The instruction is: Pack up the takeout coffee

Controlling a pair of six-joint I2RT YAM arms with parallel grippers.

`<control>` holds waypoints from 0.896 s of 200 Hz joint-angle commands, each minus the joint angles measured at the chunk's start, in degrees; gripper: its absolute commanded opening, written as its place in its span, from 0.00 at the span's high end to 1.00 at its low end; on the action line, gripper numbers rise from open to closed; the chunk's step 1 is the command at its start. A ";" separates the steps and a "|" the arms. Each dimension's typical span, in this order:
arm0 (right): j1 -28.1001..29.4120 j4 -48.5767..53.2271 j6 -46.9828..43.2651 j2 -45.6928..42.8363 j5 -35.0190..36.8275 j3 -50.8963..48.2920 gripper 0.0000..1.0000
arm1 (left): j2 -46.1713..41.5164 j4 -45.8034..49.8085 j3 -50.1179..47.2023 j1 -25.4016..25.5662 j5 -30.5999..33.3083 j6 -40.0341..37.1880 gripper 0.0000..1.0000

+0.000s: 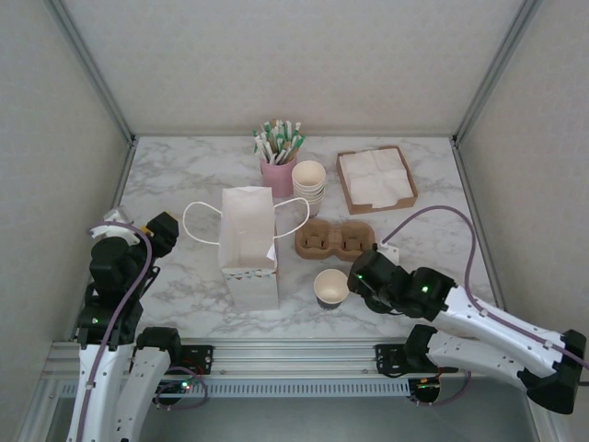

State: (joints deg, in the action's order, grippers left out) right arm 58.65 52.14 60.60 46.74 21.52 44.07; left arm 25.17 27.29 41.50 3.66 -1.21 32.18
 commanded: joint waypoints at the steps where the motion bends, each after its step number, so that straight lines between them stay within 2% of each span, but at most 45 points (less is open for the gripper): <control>1: 0.58 10.39 1.37 -3.43 7.12 3.43 0.41 | -0.77 0.86 0.43 0.12 0.52 0.16 0.32; 43: -0.39 17.63 6.24 -9.90 11.22 1.43 0.12 | -1.00 0.84 0.41 0.20 0.73 0.25 0.32; 78: -2.21 16.30 6.20 -10.81 9.26 -1.25 0.01 | -0.93 0.75 0.39 0.16 0.64 0.25 0.31; 132: -7.90 10.27 1.36 -5.61 1.88 -3.67 0.01 | -0.80 0.75 0.22 0.20 0.64 0.34 0.31; 179: -11.32 7.15 -0.56 -0.65 -1.18 -4.83 0.01 | -0.82 0.79 0.17 0.21 0.60 0.34 0.31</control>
State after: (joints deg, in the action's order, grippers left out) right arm 48.71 61.23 61.65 44.56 22.26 40.56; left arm 24.99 27.29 41.50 3.66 -1.19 32.21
